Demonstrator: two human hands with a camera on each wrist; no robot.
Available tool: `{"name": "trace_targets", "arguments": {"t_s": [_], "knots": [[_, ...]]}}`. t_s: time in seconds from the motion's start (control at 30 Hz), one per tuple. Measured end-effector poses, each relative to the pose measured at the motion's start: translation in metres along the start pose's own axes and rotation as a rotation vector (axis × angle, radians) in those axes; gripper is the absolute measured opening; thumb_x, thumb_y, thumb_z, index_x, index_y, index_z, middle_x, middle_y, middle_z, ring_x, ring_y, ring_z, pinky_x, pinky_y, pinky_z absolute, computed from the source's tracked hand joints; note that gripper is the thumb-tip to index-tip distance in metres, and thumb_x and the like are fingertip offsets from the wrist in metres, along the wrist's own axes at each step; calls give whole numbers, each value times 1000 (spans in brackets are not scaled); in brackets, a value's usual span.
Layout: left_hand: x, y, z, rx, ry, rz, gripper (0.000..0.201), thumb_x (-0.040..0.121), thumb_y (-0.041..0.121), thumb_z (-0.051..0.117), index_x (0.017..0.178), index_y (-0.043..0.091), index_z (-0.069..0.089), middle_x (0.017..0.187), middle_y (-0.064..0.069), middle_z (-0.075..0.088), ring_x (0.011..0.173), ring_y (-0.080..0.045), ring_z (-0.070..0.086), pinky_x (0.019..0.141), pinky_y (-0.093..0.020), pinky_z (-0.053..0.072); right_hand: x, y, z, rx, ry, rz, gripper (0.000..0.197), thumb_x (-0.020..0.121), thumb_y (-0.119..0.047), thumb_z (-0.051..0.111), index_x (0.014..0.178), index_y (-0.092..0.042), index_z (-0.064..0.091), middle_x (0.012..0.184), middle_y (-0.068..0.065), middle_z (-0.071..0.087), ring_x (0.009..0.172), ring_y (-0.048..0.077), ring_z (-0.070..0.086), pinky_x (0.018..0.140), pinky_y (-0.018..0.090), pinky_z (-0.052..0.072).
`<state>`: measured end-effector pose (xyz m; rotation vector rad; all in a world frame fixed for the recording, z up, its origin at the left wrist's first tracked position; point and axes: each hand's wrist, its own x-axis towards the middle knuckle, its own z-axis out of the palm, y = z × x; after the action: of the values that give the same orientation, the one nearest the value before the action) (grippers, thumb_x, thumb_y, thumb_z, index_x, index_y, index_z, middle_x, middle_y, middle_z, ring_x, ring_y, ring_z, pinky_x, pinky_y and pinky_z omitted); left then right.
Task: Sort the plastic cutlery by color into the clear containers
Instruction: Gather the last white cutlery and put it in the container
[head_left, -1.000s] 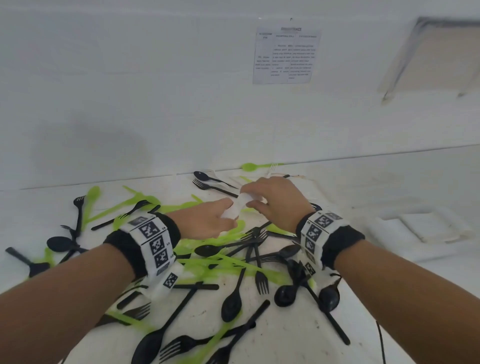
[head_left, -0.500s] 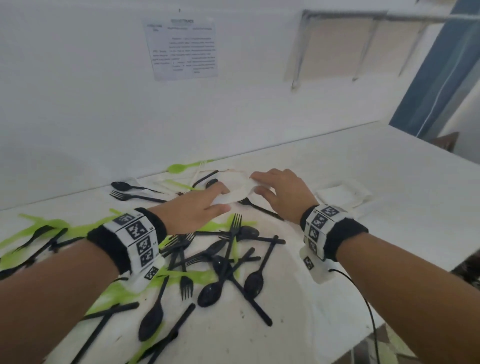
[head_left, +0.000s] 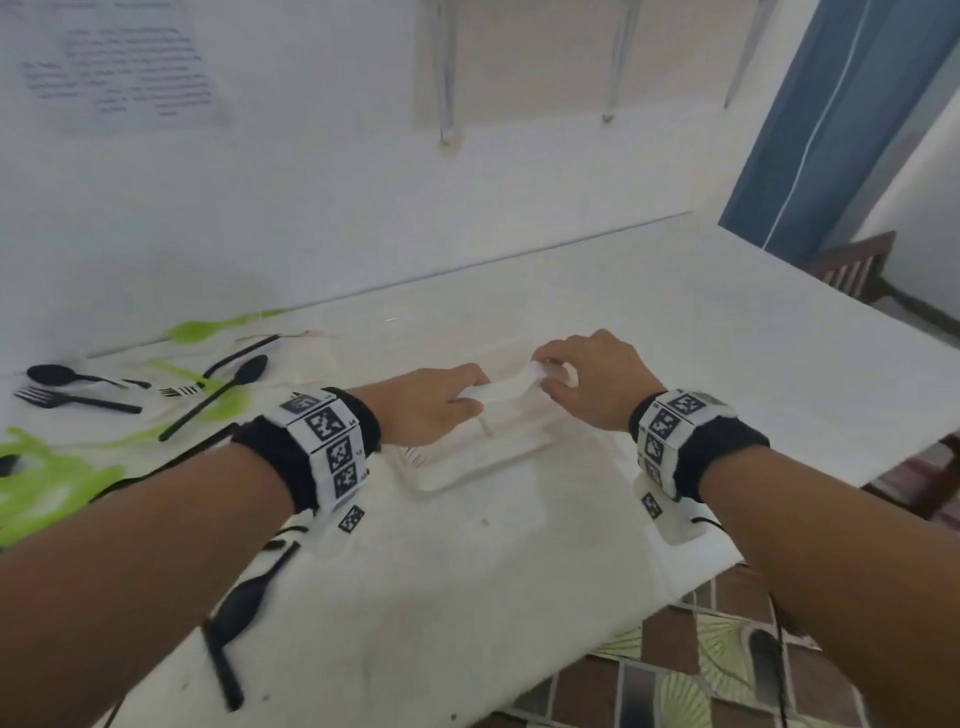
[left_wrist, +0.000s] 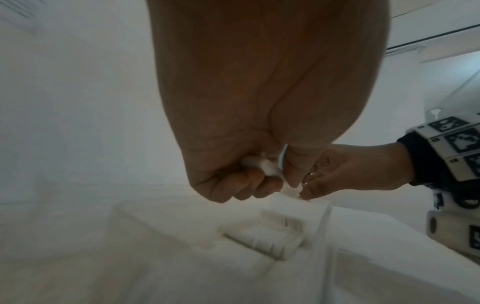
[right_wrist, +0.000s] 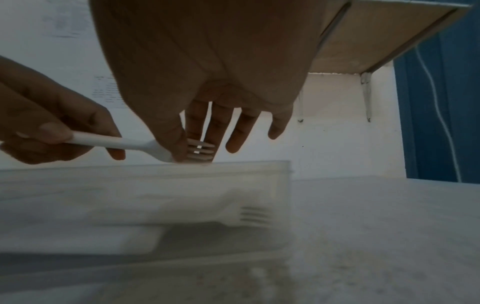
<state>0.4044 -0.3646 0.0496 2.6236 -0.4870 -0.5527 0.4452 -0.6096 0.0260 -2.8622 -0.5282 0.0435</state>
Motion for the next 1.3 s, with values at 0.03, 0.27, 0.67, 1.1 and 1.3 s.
{"name": "trace_targets", "arguments": {"t_s": [0.03,0.27,0.67,1.1,1.3], "knots": [[9,8,3,-6,-16,9,29,109,35,40,137,28,45,112,2,63,95,-17,60,77,-23,46,0,11,-3,2,-25,-8,36,97,-44,56,133,-38,57,126,-10,64,117,26,51,102,43,42],[48,22,20,-123,-89,-25,40,107,34,49,146,24,46,141,4,54,129,-16,50,113,-38,38,12,56,-9,112,-214,-93,27,95,-41,64,119,-51,64,111,-17,60,103,11,52,103,43,41],[68,26,21,-48,-83,113,34,98,25,68,132,27,68,86,4,61,62,4,55,66,-6,34,33,59,-30,85,-375,-70,24,83,-26,82,105,-36,78,107,-12,73,103,14,66,95,33,54],[72,25,28,-71,-63,46,23,93,16,70,111,27,80,102,15,77,82,12,65,83,-9,50,47,60,-33,56,-488,-103,20,76,-23,83,92,-34,80,94,-14,74,87,8,67,78,24,52],[75,30,30,22,-128,32,17,94,29,72,108,33,80,104,19,77,94,4,68,91,-18,53,50,53,-26,-71,-543,-95,25,85,-23,78,107,-33,80,95,-17,72,95,9,66,91,28,51]]}}
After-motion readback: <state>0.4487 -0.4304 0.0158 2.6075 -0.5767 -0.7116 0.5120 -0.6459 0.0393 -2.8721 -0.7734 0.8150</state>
